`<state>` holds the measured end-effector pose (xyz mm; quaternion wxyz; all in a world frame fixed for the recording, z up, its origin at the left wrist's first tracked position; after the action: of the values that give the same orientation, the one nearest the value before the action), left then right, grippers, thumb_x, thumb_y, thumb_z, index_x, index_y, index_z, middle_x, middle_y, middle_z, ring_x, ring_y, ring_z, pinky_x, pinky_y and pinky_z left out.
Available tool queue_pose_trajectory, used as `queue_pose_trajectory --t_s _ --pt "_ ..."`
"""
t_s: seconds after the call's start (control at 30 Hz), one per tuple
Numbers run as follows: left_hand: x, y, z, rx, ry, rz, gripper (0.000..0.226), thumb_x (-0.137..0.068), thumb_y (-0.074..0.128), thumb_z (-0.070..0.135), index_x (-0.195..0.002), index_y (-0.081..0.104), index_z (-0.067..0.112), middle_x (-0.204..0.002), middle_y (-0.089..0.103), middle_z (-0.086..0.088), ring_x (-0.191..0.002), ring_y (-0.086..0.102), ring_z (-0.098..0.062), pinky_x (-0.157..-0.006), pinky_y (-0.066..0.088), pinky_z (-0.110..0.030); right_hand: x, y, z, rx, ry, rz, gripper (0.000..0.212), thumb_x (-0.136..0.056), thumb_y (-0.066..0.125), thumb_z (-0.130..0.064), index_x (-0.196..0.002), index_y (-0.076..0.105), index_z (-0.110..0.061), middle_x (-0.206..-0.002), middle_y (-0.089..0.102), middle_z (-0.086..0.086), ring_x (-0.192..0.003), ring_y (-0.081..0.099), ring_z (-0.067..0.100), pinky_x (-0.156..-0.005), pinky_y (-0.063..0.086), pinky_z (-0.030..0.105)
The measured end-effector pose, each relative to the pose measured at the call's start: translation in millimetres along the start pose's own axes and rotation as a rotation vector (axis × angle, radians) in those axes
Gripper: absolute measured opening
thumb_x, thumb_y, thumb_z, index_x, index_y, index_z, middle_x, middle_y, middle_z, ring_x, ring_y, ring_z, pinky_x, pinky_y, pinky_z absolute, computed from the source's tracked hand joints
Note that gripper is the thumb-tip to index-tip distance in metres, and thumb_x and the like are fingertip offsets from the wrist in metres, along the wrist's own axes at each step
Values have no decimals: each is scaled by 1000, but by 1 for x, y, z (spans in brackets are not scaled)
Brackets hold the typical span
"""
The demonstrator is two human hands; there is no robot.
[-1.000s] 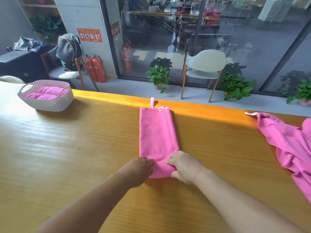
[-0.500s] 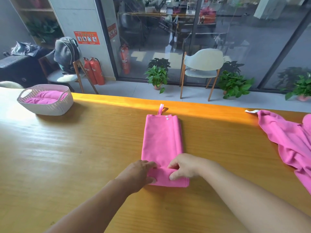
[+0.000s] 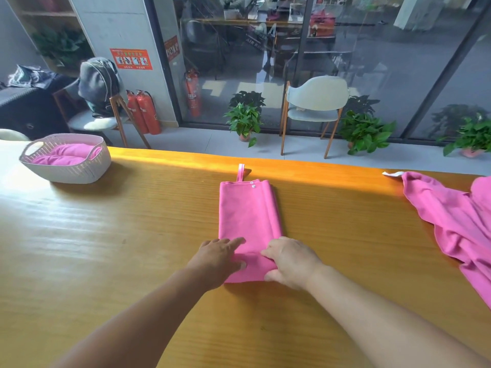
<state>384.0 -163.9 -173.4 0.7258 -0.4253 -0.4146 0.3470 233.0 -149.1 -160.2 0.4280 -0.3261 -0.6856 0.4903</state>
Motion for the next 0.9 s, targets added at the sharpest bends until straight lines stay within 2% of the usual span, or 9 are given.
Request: queue_pose_trajectory --t_s 0.1,0.2,0.37,0.43,0.5,0.6,0.73,0.83,0.9 --pt "12 4 4 23 26 51 50 -92 57 47 -136 44 27 -130 51 6 -120 46 -17 -99 40 -32 -9 -5 11 -160 110 -73 39 -77 76 -44 -112 65 -29 -108 64 -5 -107 61 21 -83 48 30" --pt "19 10 4 -64 63 90 67 -79 71 51 -136 47 27 -128 41 9 -118 41 -14 -103 37 -31 -10 -4 13 -316 166 -144 50 -72 83 -44 -116 62 -31 -119 64 -8 -110 59 14 -91 49 28" --pt "7 7 5 -110 66 -32 57 -79 74 46 -128 58 21 -117 49 1 -112 45 -18 -97 39 -30 -7 7 18 -419 194 -171 57 -72 83 -49 -123 67 -28 -122 66 -9 -113 61 10 -96 48 26" --pt "2 4 3 -73 54 -98 53 -79 75 46 -123 61 18 -114 50 -2 -110 47 -20 -93 41 -31 -5 7 18 -392 175 -132 59 -75 78 -52 -128 65 -29 -122 63 -10 -115 57 9 -96 46 26" --pt "-3 -1 1 -48 39 -141 51 -80 75 45 -121 62 18 -112 52 -3 -106 49 -21 -89 42 -30 -1 1 13 -323 113 1 51 -82 73 -48 -129 64 -31 -114 59 -10 -113 53 10 -93 44 26" --pt "-9 -8 -2 66 25 -152 44 -78 77 42 -116 66 22 -101 56 3 -94 52 -17 -80 45 -29 6 -4 1 -214 -10 143 44 -90 64 -45 -131 62 -31 -112 59 -8 -113 50 12 -99 43 30" --pt "-11 -12 -11 211 -31 -160 38 -82 74 37 -116 65 24 -104 62 2 -96 58 -21 -84 52 -35 7 9 -2 -40 -33 55 76 -81 71 -53 -147 41 -28 -127 51 -6 -122 44 17 -106 37 31" --pt "-8 -6 -10 220 -50 -188 33 -88 66 40 -116 63 23 -105 60 0 -102 57 -23 -84 48 -35 0 4 -2 -16 -24 62 67 -87 69 -43 -146 43 -26 -128 53 -2 -124 44 19 -107 35 30" --pt "-4 -2 -10 123 -16 -181 46 -89 63 47 -128 57 24 -123 51 0 -116 49 -23 -97 45 -38 -6 1 -1 -43 -6 17 60 -88 67 -42 -143 49 -26 -126 56 -1 -124 47 20 -105 36 30"
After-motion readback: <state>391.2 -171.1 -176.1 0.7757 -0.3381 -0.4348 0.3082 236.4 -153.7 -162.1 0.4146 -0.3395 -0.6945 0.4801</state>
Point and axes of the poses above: each hand's wrist, its own x-axis away from the middle knuckle, its own y-axis out of the palm, z = x × y, the point moved 6 cm from there along -x, towards the middle knuckle
